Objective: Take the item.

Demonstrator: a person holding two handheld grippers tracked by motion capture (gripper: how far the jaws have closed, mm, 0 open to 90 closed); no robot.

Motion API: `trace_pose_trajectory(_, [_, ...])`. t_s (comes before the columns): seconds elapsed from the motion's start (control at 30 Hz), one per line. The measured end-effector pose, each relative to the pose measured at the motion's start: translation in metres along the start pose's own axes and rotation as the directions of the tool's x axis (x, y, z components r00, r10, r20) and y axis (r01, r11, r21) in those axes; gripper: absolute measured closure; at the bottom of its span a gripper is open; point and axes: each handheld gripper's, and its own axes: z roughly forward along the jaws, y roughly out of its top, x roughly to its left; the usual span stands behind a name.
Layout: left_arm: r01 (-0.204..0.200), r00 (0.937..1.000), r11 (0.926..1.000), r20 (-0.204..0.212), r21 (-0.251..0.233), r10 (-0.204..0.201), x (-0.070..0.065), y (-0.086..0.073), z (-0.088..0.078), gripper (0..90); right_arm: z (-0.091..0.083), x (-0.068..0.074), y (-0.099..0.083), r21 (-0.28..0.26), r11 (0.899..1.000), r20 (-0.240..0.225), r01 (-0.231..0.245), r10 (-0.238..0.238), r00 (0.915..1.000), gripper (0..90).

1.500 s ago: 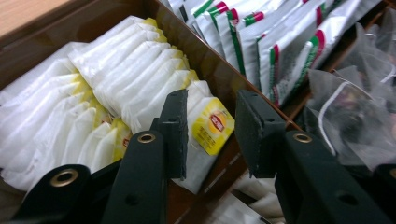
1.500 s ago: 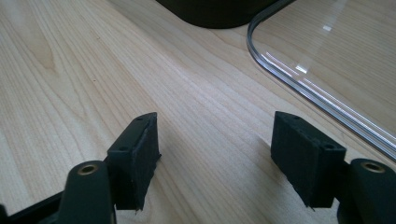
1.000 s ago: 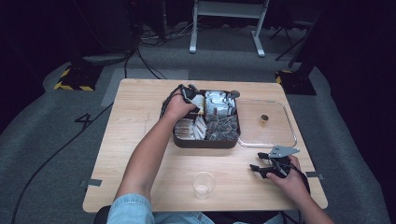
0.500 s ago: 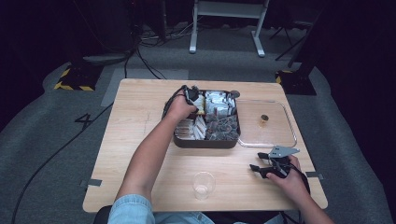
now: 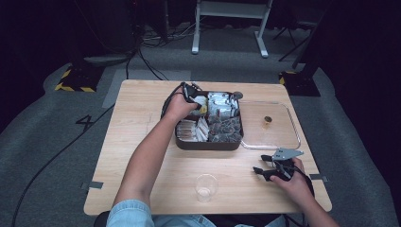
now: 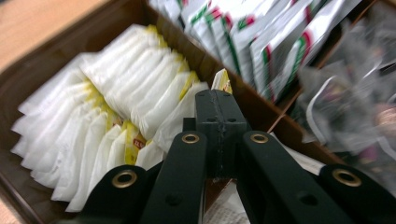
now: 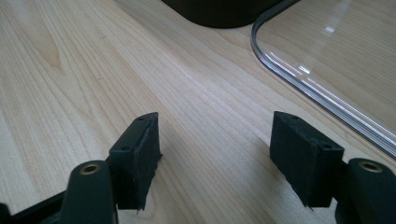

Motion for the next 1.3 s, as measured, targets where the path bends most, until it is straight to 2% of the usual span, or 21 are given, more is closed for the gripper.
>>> trace_pose_trajectory(0.07, [0.004,1.0,1.0,0.008,-0.009,-0.004,0.0,0.0,-0.003,90.0,0.0,0.0,0.0,0.0,1.0,0.0,0.0,0.0,1.0,33.8])
trace_pose_trajectory(0.1, [0.007,0.9998,0.9993,0.018,-0.038,-0.006,0.0,0.0,-0.01,90.0,0.0,0.0,0.0,0.0,1.0,0.0,0.001,-0.001,1.0,33.7])
trace_pose_trajectory(0.17, [0.005,0.9997,0.9987,0.023,-0.05,-0.004,0.0,0.0,-0.014,90.0,0.0,0.0,0.0,0.0,1.0,0.0,0.001,-0.001,1.0,33.8])
trace_pose_trajectory(0.2, [-0.007,0.9995,0.9981,0.03,-0.061,0.009,0.0,0.0,-0.02,90.0,0.0,0.0,0.0,0.0,1.0,-0.002,0.0,0.0,1.0,33.7])
trace_pose_trajectory(0.27, [-0.004,0.9994,0.9976,0.033,-0.069,0.006,-0.001,0.0,-0.023,90.0,0.0,0.0,0.0,0.0,1.0,-0.004,0.002,-0.002,1.0,33.7])
trace_pose_trajectory(0.3, [-0.023,0.9992,0.9968,0.032,-0.076,0.026,-0.003,-0.001,-0.031,90.0,-0.001,0.0,-0.001,-0.001,1.0,-0.01,0.008,-0.008,0.9999,33.8])
trace_pose_trajectory(0.33, [-0.023,0.9992,0.9968,0.032,-0.076,0.026,-0.003,-0.001,-0.031,90.0,-0.001,0.0,-0.001,-0.001,1.0,-0.013,0.01,-0.01,0.9999,33.8])
trace_pose_trajectory(0.5, [-0.033,0.9977,0.9908,0.055,-0.132,0.04,-0.01,-0.006,-0.058,90.0,-0.003,-0.001,-0.003,-0.002,1.0,-0.021,0.018,-0.018,0.9996,33.8])
trace_pose_trajectory(0.6, [-0.052,0.9966,0.9889,0.056,-0.139,0.06,-0.014,-0.007,-0.067,90.0,-0.003,-0.001,-0.003,-0.001,1.0,-0.023,0.018,-0.018,0.9996,33.8])
trace_pose_trajectory(0.63, [-0.072,0.995,0.9859,0.058,-0.151,0.081,-0.018,-0.01,-0.077,90.0,-0.003,-0.001,-0.003,-0.001,1.0,-0.023,0.018,-0.018,0.9996,33.8])
trace_pose_trajectory(0.8, [-0.114,0.9895,0.9787,0.068,-0.17,0.128,-0.028,-0.016,-0.101,90.0,-0.003,-0.001,-0.003,-0.001,1.0,-0.028,0.021,-0.021,0.9994,33.8])
trace_pose_trajectory(0.87, [-0.115,0.9889,0.9774,0.073,-0.177,0.13,-0.03,-0.018,-0.105,90.0,-0.003,-0.001,-0.003,-0.001,1.0,-0.028,0.021,-0.021,0.9994,33.8])
trace_pose_trajectory(1.0, [-0.12,0.9866,0.9687,0.083,-0.217,0.141,-0.041,-0.026,-0.124,90.0,-0.003,-0.001,-0.003,-0.001,1.0,-0.028,0.021,-0.021,0.9994,33.8])
trace_pose_trajectory(1.07, [-0.125,0.9859,0.9687,0.082,-0.215,0.145,-0.043,-0.028,-0.127,90.0,-0.003,-0.001,-0.003,-0.001,1.0,-0.028,0.022,-0.022,0.9994,33.8])
trace_pose_trajectory(1.1, [-0.132,0.9848,0.9674,0.083,-0.216,0.152,-0.047,-0.03,-0.132,90.0,-0.003,-0.001,-0.003,-0.001,1.0,-0.028,0.022,-0.022,0.9994,33.8])
trace_pose_trajectory(1.13, [-0.12,0.9843,0.9665,0.099,-0.227,0.146,-0.053,-0.035,-0.137,90.0,-0.003,-0.001,-0.003,-0.001,1.0,-0.028,0.022,-0.022,0.9994,33.8])
trace_pose_trajectory(1.17, [-0.12,0.9843,0.9665,0.099,-0.227,0.146,-0.053,-0.035,-0.137,90.0,-0.003,-0.001,-0.003,-0.001,1.0,-0.028,0.022,-0.022,0.9994,33.8])
trace_pose_trajectory(1.3, [-0.129,0.9804,0.9589,0.113,-0.253,0.162,-0.068,-0.046,-0.149,90.0,-0.003,-0.001,-0.003,-0.001,1.0,-0.029,0.021,-0.021,0.9994,33.8])
